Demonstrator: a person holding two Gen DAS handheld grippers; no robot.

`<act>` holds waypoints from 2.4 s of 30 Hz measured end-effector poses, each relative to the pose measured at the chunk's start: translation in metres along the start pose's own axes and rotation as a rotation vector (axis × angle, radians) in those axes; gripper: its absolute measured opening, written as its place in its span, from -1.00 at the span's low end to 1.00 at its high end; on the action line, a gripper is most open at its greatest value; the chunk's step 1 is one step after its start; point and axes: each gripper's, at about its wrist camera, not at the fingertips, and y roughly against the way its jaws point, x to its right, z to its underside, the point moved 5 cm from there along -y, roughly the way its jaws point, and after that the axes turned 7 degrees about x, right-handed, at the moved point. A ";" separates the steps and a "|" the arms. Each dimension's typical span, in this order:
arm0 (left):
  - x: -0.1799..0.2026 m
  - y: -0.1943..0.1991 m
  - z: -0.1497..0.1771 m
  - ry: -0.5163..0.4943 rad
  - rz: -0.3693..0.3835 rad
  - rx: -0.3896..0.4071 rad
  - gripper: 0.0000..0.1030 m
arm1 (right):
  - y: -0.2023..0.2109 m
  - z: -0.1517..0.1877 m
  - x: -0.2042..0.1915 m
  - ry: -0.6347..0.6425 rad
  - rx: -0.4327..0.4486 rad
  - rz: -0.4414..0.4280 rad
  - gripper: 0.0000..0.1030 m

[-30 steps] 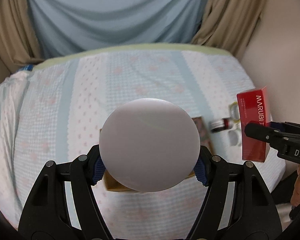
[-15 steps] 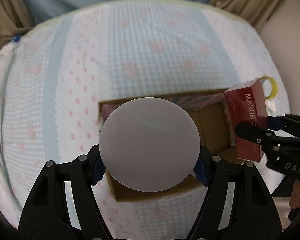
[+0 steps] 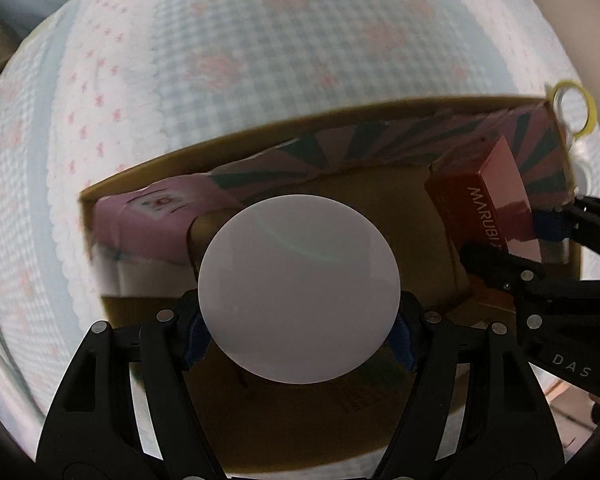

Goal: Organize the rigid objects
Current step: 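Carry the white jar and red box to the cardboard box with both tools, then open both tools to drop the jar and red box, then withdraw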

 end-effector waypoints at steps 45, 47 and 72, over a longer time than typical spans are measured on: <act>-0.003 0.205 0.061 0.159 -0.034 0.302 0.99 | 0.184 0.084 -0.029 0.181 0.238 0.037 1.00; 0.002 0.219 0.070 0.177 -0.021 0.320 0.99 | 0.195 0.094 -0.028 0.157 0.241 0.033 1.00; 0.252 0.263 0.065 0.215 0.008 0.428 0.99 | 0.327 0.158 0.216 -0.127 0.435 0.169 1.00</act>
